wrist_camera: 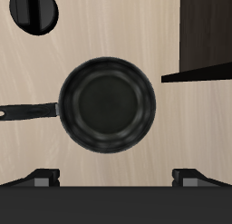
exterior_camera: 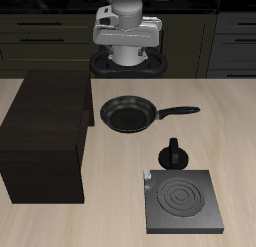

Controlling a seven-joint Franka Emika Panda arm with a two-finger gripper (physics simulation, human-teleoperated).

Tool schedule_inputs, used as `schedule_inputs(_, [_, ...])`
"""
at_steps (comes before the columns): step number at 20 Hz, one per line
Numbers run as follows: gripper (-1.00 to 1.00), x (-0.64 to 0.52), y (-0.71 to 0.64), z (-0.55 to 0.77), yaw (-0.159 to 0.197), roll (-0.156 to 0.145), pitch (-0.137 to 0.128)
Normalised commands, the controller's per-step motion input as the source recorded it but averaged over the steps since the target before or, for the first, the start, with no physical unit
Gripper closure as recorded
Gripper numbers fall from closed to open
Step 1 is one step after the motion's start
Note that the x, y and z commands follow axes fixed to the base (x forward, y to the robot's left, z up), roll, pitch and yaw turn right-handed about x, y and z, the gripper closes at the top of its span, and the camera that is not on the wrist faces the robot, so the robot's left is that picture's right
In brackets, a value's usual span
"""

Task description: Place the frypan on top of the shelf

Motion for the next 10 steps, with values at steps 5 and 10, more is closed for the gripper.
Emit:
schedule_inputs(5, [-1.00,-0.20,0.26,-0.17,0.043,0.013,-0.016])
schedule_inputs(10, [-1.00,-0.15,0.35,-0.20,0.032,0.030,-0.015])
